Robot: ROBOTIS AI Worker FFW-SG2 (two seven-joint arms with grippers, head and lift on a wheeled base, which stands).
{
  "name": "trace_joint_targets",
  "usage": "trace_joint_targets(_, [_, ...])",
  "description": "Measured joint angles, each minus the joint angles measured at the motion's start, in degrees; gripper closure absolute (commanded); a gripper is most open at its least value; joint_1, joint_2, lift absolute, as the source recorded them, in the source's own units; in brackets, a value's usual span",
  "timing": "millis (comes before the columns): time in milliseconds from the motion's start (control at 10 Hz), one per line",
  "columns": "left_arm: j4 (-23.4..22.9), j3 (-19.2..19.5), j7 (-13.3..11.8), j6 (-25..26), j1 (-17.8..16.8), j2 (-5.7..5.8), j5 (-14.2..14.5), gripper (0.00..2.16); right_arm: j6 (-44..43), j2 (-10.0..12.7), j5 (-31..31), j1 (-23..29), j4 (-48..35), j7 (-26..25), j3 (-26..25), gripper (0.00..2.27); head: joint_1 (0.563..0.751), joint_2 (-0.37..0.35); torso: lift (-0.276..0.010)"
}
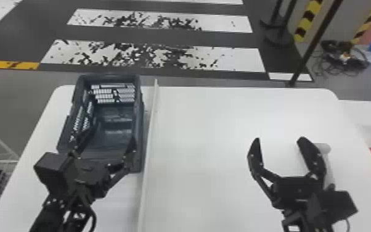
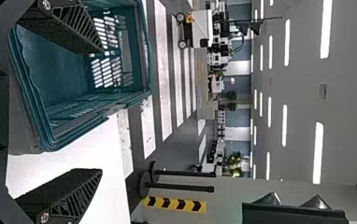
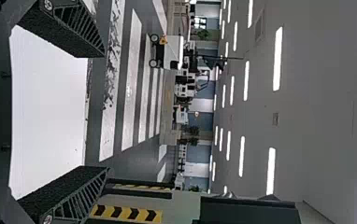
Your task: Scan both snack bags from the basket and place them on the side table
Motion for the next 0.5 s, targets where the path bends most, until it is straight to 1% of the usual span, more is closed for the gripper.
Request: trace_joint_targets(500, [0.04,0.03,0.00,0.13,-0.10,0.00,-0.06,0.08,-0.03,0.00,0.32,0.00,0.00,0.00,0.44,0.07,0.695,-0.016,-0.075])
